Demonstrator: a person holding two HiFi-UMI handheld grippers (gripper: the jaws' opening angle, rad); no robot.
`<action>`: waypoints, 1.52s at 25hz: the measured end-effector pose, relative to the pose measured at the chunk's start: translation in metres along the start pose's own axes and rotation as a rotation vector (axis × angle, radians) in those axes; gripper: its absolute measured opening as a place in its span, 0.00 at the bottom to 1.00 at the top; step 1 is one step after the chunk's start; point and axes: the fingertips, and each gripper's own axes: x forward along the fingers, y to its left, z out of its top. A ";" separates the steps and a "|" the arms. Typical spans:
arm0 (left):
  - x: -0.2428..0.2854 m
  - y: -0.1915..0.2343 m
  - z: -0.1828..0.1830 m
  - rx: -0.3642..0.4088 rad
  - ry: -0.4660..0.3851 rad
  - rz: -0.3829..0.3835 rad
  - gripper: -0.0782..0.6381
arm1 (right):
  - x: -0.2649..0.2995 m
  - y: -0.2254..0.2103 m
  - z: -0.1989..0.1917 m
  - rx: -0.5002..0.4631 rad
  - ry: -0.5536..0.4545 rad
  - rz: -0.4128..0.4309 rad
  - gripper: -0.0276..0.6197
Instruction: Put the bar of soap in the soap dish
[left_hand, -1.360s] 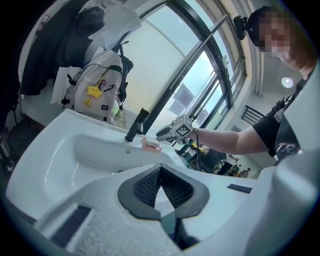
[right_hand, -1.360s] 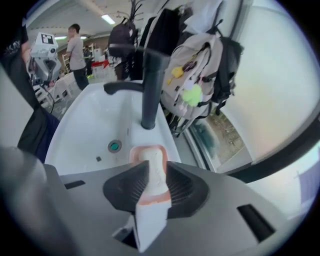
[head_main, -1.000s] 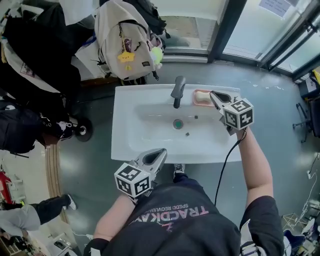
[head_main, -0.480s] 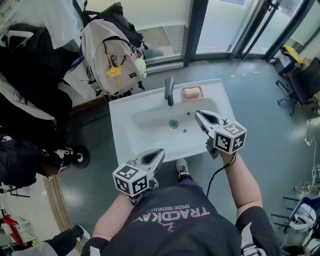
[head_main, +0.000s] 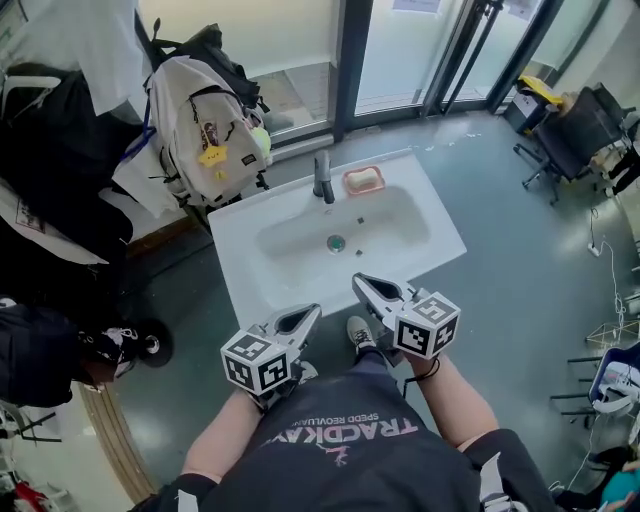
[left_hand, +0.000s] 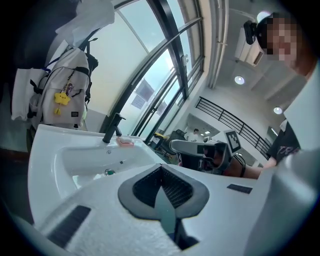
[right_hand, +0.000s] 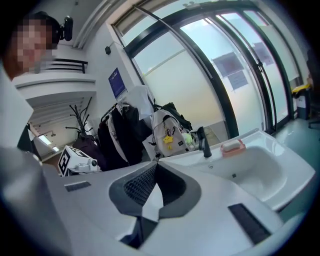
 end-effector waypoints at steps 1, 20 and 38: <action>-0.005 0.000 -0.005 -0.002 0.006 -0.008 0.12 | -0.001 0.010 -0.011 0.016 0.002 -0.002 0.06; -0.044 -0.026 -0.051 0.015 0.077 -0.083 0.12 | -0.024 0.098 -0.101 -0.013 0.080 -0.022 0.06; -0.051 -0.032 -0.054 0.033 0.081 -0.078 0.12 | -0.024 0.107 -0.105 -0.006 0.088 0.009 0.06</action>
